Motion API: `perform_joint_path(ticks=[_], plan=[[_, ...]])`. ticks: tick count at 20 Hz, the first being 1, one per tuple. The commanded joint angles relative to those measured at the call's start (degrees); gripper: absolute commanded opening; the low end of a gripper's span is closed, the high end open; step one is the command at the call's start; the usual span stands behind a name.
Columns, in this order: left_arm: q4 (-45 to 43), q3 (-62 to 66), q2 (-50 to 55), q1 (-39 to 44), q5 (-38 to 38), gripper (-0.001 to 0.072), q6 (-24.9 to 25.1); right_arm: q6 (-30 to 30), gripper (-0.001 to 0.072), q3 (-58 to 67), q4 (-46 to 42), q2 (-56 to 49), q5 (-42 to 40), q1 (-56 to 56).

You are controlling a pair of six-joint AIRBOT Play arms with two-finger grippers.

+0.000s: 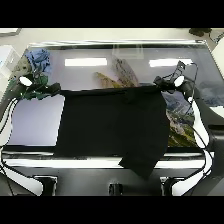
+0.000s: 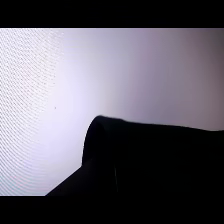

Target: Fold the clothes and pants, and hang the long-sleeved shirts on hangers.

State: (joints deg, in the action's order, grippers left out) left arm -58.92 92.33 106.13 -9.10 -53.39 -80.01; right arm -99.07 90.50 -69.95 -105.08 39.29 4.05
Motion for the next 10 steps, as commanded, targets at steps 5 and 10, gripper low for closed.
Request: perform_joint_path(ticks=[5,10], plan=[[-6.23,7.72,0.46,-3.48,-29.31,0.0025,1.44,3.98,0.0036,6.75,-1.70,3.96,46.51,6.21],[-9.55,-1.22,0.50,-3.26,-38.80,0.0026,0.92,3.93,0.0036,-3.91,-5.66,3.93,51.15,5.09]])
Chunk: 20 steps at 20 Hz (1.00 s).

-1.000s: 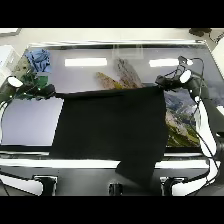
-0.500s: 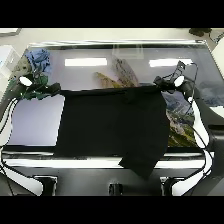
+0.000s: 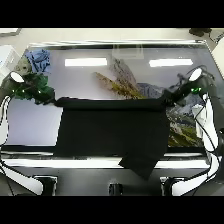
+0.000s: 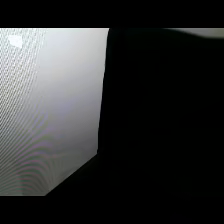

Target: Fold the clothes and pants, and hang the long-sleeved shirts on hangers.

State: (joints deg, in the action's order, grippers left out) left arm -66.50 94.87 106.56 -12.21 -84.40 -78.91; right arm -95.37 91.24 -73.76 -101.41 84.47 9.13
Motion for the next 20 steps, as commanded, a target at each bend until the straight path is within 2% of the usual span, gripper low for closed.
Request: perform_joint_path(ticks=[1,5,10,18,19,20], plan=[[-1.97,-5.22,0.04,-0.15,-7.80,0.0026,-0.17,0.24,0.0036,-5.57,-1.86,0.26,4.52,0.02],[-1.99,-5.88,0.02,-0.22,-7.56,0.0025,-0.13,0.02,0.0036,-6.03,-1.70,0.26,3.67,0.02],[-4.70,-5.90,0.04,-0.20,-11.34,0.0025,-0.33,0.66,0.0036,-6.05,-2.58,0.50,8.59,0.02],[-4.92,-9.11,0.55,0.09,-12.15,0.0028,-2.12,-1.36,0.0052,-9.01,-1.42,-0.15,7.93,-0.15],[-4.92,-8.94,0.50,0.02,-12.17,0.0085,-2.10,-1.31,0.0205,-8.94,-1.25,-0.13,7.82,0.00],[-4.92,-8.44,0.26,-0.24,-12.41,0.0250,-2.12,-1.16,0.0408,-8.48,-1.05,-0.04,8.31,0.31]])
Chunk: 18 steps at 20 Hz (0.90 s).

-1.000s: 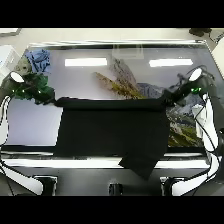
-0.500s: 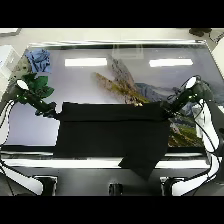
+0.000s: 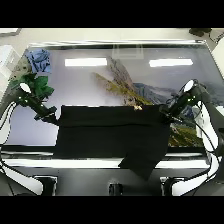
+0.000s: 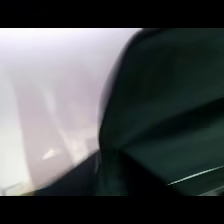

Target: Fold the clothes and pants, and hang the long-sleeved shirts on hangers.

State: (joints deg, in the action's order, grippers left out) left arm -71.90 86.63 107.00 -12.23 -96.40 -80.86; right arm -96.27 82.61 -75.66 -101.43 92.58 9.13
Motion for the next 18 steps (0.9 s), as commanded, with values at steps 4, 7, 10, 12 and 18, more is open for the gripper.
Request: perform_joint_path(ticks=[4,7,10,12,18], plan=[[0.50,3.32,-5.27,-3.45,-3.43,0.0458,-0.17,2.86,0.0571,4.26,1.09,4.92,6.16,6.05],[0.48,-2.93,-12.66,-7.04,-2.12,0.0456,-0.15,3.15,0.0571,-2.01,-0.55,13.14,6.19,11.13],[0.52,-24.06,-21.68,-8.81,5.70,0.0442,2.16,5.60,0.0570,-18.21,-1.92,21.66,0.52,12.57],[0.57,-38.75,-27.39,-9.18,11.28,0.0443,5.92,7.43,0.0570,-26.77,-1.25,25.18,-2.23,12.57],[3.04,-53.18,-31.12,-10.32,16.20,0.0442,11.08,8.28,0.0567,-31.43,-0.39,26.67,-2.58,12.57]])
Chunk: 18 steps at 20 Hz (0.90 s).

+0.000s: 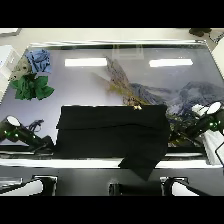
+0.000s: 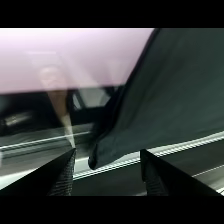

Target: Fold the clothes and pants, and hang the long-sleeved shirts on hangers.

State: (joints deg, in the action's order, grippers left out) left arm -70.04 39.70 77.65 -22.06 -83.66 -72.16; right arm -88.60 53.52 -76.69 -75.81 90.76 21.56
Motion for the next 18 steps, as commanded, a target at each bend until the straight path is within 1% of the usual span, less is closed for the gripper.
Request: perform_joint_path(ticks=[1,4,5,6,7,8,10,12,15,18], plan=[[1.66,-6.60,-1.77,-0.46,4.28,0.0442,2.38,0.61,0.0566,-2.34,0.81,1.05,-0.83,0.13],[3.74,-6.82,-1.18,-0.35,5.75,0.0440,2.36,0.61,0.0566,-2.34,0.87,1.05,-0.70,0.13],[4.11,-6.82,-0.85,-0.31,5.77,0.0378,2.34,0.59,0.0566,-2.34,0.87,1.05,-0.57,0.13],[4.07,-6.82,-0.68,-0.31,5.77,0.0270,2.12,0.59,0.0561,-2.34,0.87,1.05,-0.24,0.13],[4.09,-6.80,-0.61,-0.35,5.73,0.0073,2.12,0.59,0.0559,-2.34,0.83,1.05,0.20,0.13],[4.07,-6.80,-0.61,-0.35,5.75,0.0027,2.01,0.61,0.0558,-2.36,0.81,1.05,0.90,0.13],[4.07,-6.78,-0.63,-0.35,5.73,0.0027,1.68,0.83,0.0559,-4.68,0.87,2.23,0.83,0.13],[4.07,-6.78,-0.92,-0.35,5.77,0.0027,1.70,0.98,0.0559,-11.85,2.36,5.31,-1.90,0.13],[4.07,-6.78,-1.25,-0.35,5.77,0.0027,1.68,4.85,0.0559,-23.41,10.25,8.09,-6.38,0.13],[4.11,-6.78,-1.68,-0.35,5.68,0.0027,1.66,7.17,0.0558,-28.87,12.87,8.07,-11.17,0.13]])
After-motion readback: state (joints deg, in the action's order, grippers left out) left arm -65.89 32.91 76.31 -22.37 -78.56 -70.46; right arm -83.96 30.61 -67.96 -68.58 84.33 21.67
